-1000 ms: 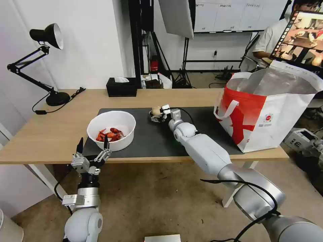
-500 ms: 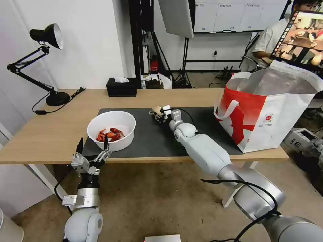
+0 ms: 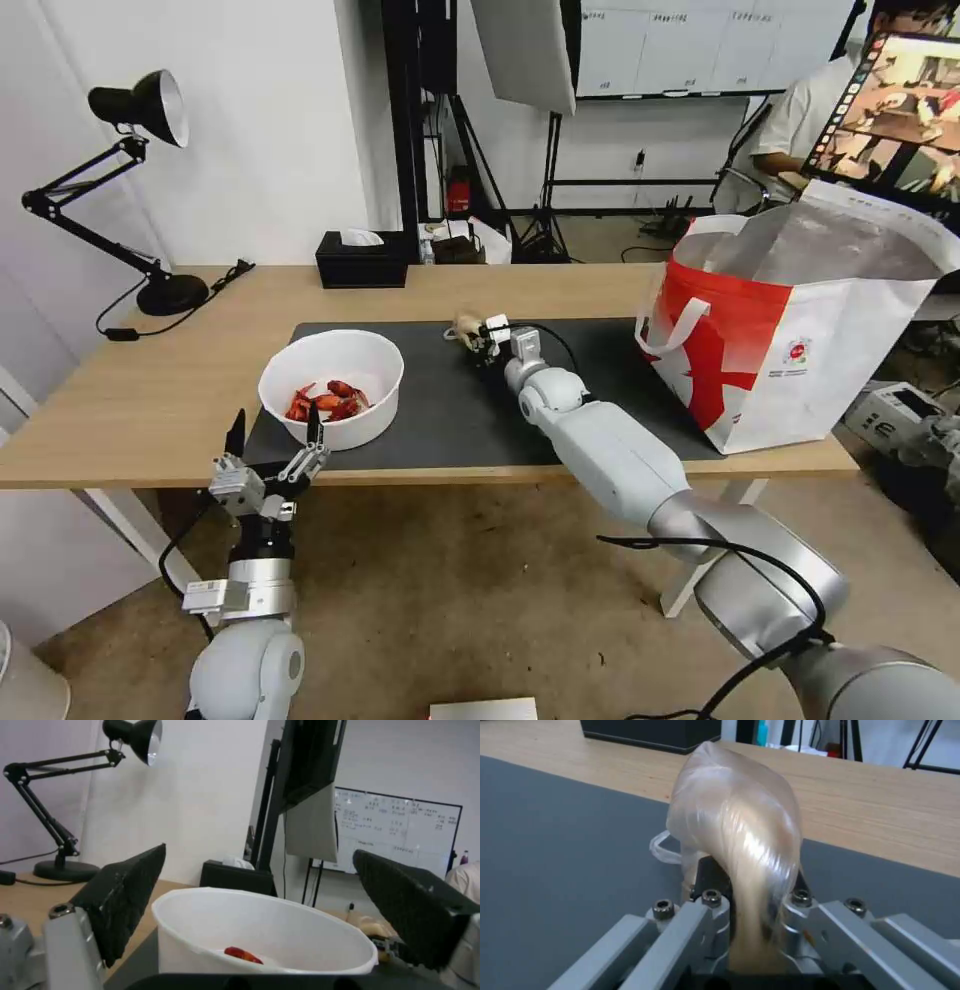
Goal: Pick up the trash from the table and place it into the takeout bag.
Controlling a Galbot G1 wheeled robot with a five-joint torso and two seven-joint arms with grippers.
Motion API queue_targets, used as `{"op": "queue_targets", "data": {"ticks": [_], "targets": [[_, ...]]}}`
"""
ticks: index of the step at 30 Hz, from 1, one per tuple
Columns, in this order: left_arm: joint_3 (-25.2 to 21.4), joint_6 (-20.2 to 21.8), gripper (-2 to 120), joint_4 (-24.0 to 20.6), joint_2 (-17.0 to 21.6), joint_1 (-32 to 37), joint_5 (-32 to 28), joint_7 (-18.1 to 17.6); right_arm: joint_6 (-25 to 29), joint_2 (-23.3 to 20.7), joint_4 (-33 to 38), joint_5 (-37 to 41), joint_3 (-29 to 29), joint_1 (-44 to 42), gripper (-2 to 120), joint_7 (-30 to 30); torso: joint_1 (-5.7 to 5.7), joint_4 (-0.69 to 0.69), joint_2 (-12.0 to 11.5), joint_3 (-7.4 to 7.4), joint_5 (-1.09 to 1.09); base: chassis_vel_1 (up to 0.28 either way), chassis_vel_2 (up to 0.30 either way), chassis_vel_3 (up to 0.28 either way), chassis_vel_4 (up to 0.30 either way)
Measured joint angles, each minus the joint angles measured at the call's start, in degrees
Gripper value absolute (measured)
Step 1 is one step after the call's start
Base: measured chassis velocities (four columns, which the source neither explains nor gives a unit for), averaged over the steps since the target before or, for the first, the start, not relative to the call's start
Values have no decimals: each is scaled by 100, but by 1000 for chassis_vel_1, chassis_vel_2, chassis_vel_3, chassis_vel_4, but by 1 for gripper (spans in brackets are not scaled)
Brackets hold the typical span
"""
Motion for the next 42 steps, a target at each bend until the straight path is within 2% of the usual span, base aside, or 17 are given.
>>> {"op": "queue_targets", "data": {"ticks": [10,17,19,27,29,30,33,37,42], "targets": [[-6,0,100,0,-5,-7,-2,-3,23,-217,561,-29,92,-110,7,131,0,0,0,0,0,0,0,0,0],[-13,3,100,0,2,-24,-7,-4,27,-737,1752,-7,140,-314,7,303,0,-1,0,0,0,0,0,0,0],[-11,3,100,0,2,-25,-7,-4,27,-766,1823,-6,145,-326,7,310,0,-1,0,0,0,0,0,0,0],[-17,7,100,-17,-1,-9,-7,-5,27,-1180,2948,2,298,-476,7,363,0,-2,0,0,0,0,0,0,0],[-40,10,100,-51,0,31,-7,-5,28,-1333,3673,4,498,-561,6,435,0,0,0,0,0,0,0,0,0],[-40,10,100,-51,0,31,-7,-5,28,-1333,3673,4,498,-561,6,435,0,0,0,0,0,0,0,0,0],[-42,15,100,-89,0,60,-1,-5,5,-1431,4307,-8,820,-654,6,622,0,0,0,0,0,0,0,0,0],[-42,16,100,-109,-7,76,3,-5,-7,-1488,4575,-71,1015,-683,6,774,0,0,0,0,1,0,0,0,0],[-51,18,100,-122,-12,93,7,-4,-4,-1738,5006,-491,1546,-744,6,1002,0,0,0,0,1,0,0,0,0]]}}
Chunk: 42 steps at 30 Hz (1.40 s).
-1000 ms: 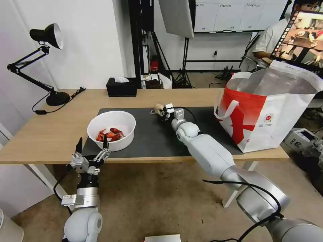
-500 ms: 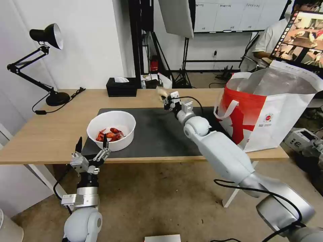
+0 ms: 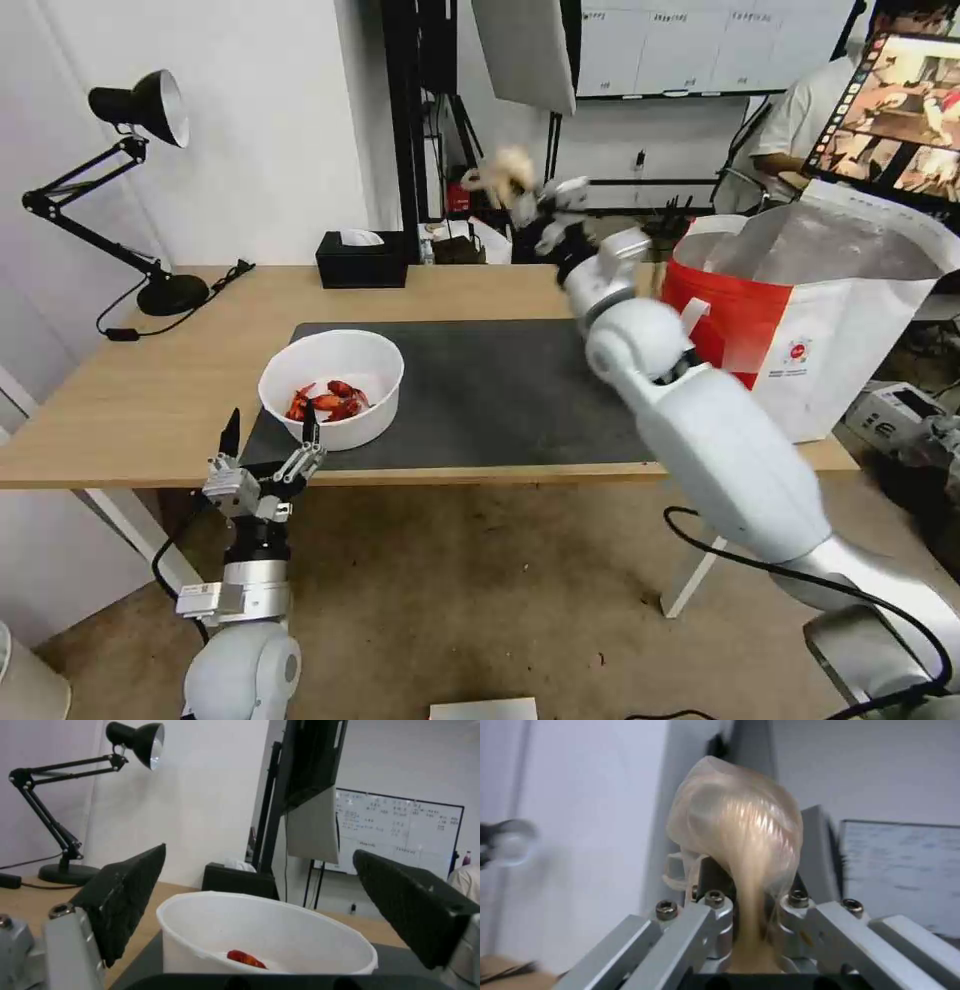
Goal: Pick up the trash from the table and place it into the takeout bag.
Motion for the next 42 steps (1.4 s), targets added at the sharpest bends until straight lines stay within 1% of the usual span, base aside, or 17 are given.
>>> {"op": "queue_targets", "data": {"ticks": [2,3,6,7,9,11,15,16,18,20,22,23,26,29,32,33,42], "targets": [[10,1,100,-1,-3,-5,5,0,-237,-287,364,-112,358,-118,6,444,0,-1,0,0,0,0,0,0,0],[10,1,100,-1,-3,-5,5,0,-237,-287,364,-112,358,-118,6,444,0,-1,0,0,0,0,0,0,0],[55,2,100,28,-3,-23,27,0,-646,-655,671,-136,785,-282,6,932,0,-1,0,0,0,0,0,0,0],[55,2,100,28,-3,-23,27,0,-646,-655,671,-136,785,-282,6,932,0,-1,0,0,0,0,0,0,0],[88,3,100,54,3,-35,44,0,-887,-885,755,-87,1045,-347,6,1224,0,-2,0,0,1,0,0,0,0],[104,3,100,62,5,-40,49,1,-951,-978,758,-56,1166,-369,6,1311,0,-2,0,0,0,0,0,0,0],[195,15,100,94,30,-80,68,1,-1218,-1323,724,3,1623,-537,6,1536,0,-1,0,0,0,0,0,0,0],[195,15,100,94,30,-80,68,1,-1218,-1323,724,3,1623,-537,6,1536,0,-1,0,0,0,0,0,0,0],[220,19,100,101,39,-90,75,1,-1469,-1455,794,85,1842,-736,6,1684,0,-2,0,0,0,0,0,0,0],[227,20,100,103,42,-90,77,1,-1558,-1484,829,140,1912,-811,6,1730,0,-2,0,0,1,0,0,0,0],[234,21,100,102,50,-75,83,1,-1869,-1536,946,316,2171,-1137,6,1862,0,-1,0,0,0,0,0,0,0],[234,21,100,102,50,-75,83,1,-1869,-1536,946,316,2171,-1137,6,1862,0,-1,0,0,0,0,0,0,0],[236,22,100,72,52,-33,89,1,-2152,-1553,1026,495,2438,-1496,6,1929,0,-1,0,0,0,0,0,0,0],[238,22,100,45,53,-9,90,1,-2292,-1558,1022,672,2545,-1636,6,1965,-1,-2,0,0,0,0,0,0,0],[239,22,100,24,52,1,90,0,-2420,-1569,991,871,2579,-1673,6,2008,0,0,0,0,-1,0,0,0,0],[240,22,100,9,50,10,91,0,-2531,-1576,958,1069,2584,-1676,6,2058,0,-1,0,0,-1,0,0,0,0],[248,22,100,-48,21,67,104,0,-2690,-1567,821,1251,2563,-1660,6,2104,0,0,0,0,-1,0,0,0,0]]}}
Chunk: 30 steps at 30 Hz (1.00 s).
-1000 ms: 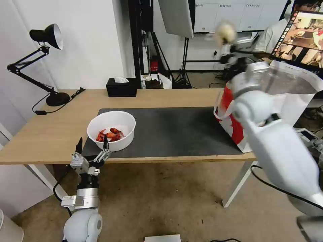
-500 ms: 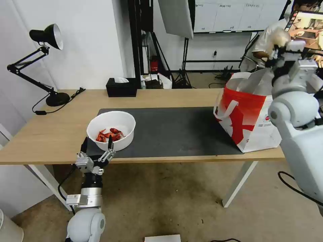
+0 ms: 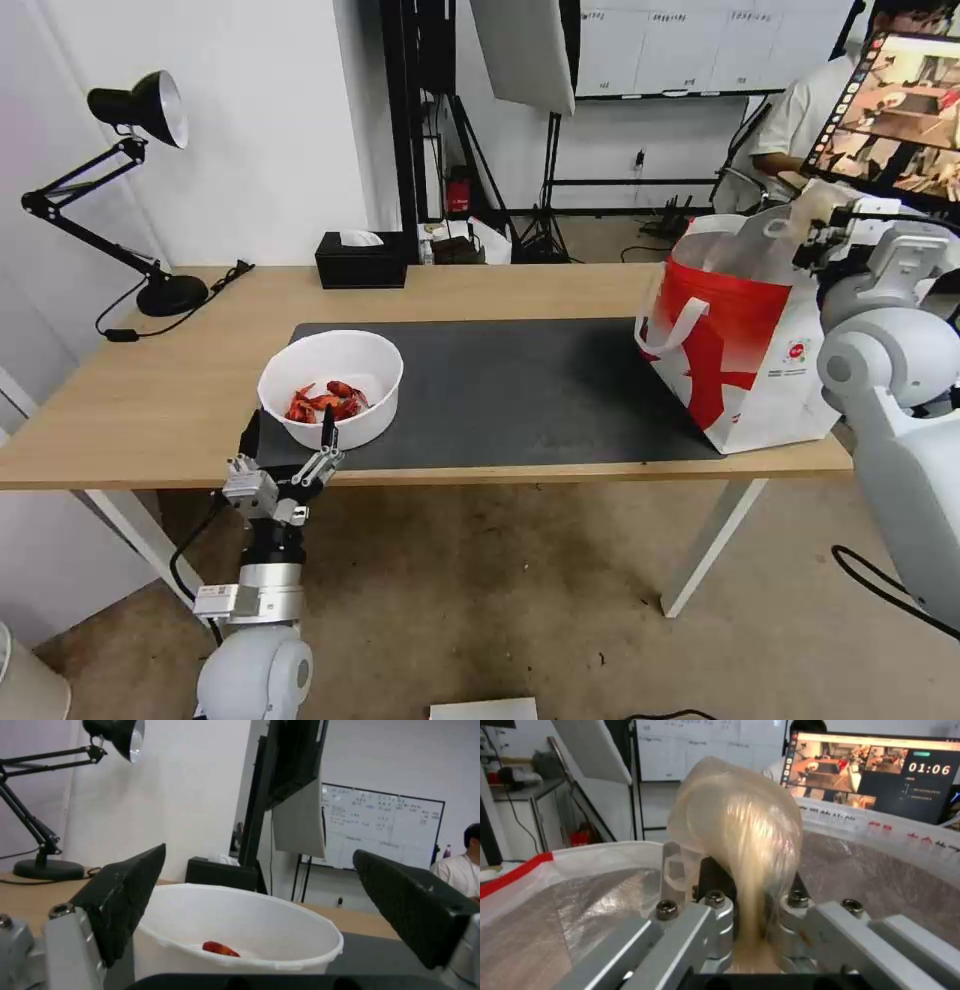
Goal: Pick up the trash from the table and place it into the takeout bag.
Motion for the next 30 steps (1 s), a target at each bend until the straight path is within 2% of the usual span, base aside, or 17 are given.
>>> {"op": "queue_targets", "data": {"ticks": [4,7,14,16,18,19,21,23,26,27,30], "targets": [[-6,0,100,-9,2,11,2,0,-3,23,-22,-1,-15,-5,6,-9,0,0,0,0,0,0,0,0,0],[-11,0,100,-9,8,6,2,0,-4,32,-26,-5,-37,-5,12,-20,0,0,0,0,0,0,0,0,0],[-13,-1,100,11,12,-32,-2,0,-4,69,-46,-32,-78,53,41,-46,0,0,0,0,0,0,0,0,0],[-13,-1,100,17,13,-37,-3,0,-5,71,-48,-35,-80,56,43,-47,0,0,0,0,0,0,0,0,0],[-14,-1,100,37,19,-60,-7,0,-13,79,-73,-44,-85,77,56,-48,0,0,0,0,0,0,0,0,0],[-14,-1,100,37,19,-60,-7,0,-13,79,-73,-44,-85,77,56,-48,0,0,0,0,0,0,0,0,0],[-15,-1,100,52,25,-76,-9,0,-54,84,-81,-42,-90,105,66,-48,0,0,0,0,0,0,0,0,0],[-16,-1,100,58,27,-82,-10,0,-122,87,-80,-23,-90,123,68,-47,0,0,0,0,0,0,0,0,0],[-20,-1,100,76,29,-92,-12,-1,-640,80,-37,115,-45,216,84,-19,0,0,0,0,0,0,0,0,0],[-20,-1,100,76,29,-92,-12,-1,-640,80,-37,115,-45,216,84,-19,0,0,0,0,0,0,0,0,0],[-21,-1,100,91,23,-106,-13,-1,-849,49,-24,131,-36,282,97,-21,0,-1,0,0,0,0,0,0,0]]}}
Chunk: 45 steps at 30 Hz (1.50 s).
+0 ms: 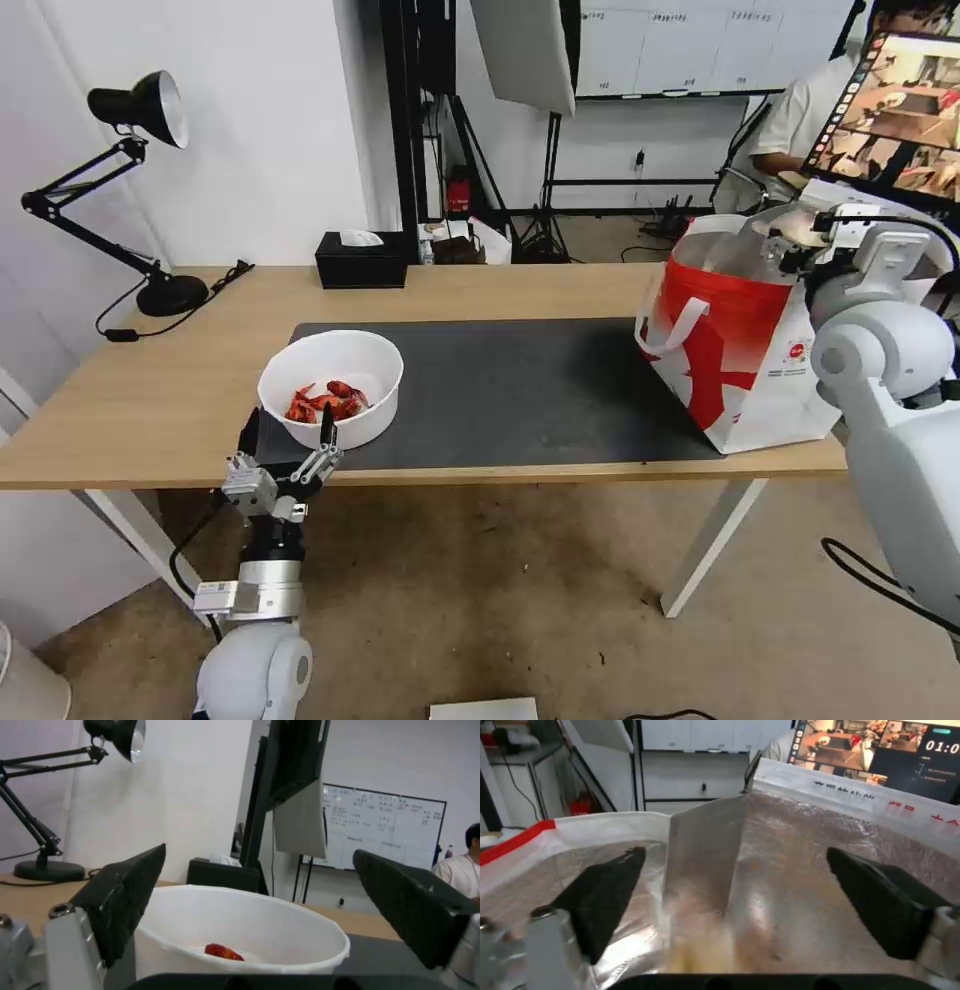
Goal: Pick up the trash from the table and place it into the takeout bag.
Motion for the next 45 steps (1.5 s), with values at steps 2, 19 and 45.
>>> {"op": "queue_targets", "data": {"ticks": [2,19,45], "targets": [[1,0,100,5,-2,-5,0,0,-12,-1,-1,0,1,17,99,-4,0,0,0,0,0,0,0,0,0],[22,0,100,13,-13,-30,-8,-2,1243,-132,549,-411,100,-417,100,-776,0,1,0,0,0,0,0,0,0],[45,1,100,-160,-173,197,103,-7,4785,1504,1488,-1825,847,-3866,100,-1972,-1,0,0,-1,-1,0,0,0,0]]}}
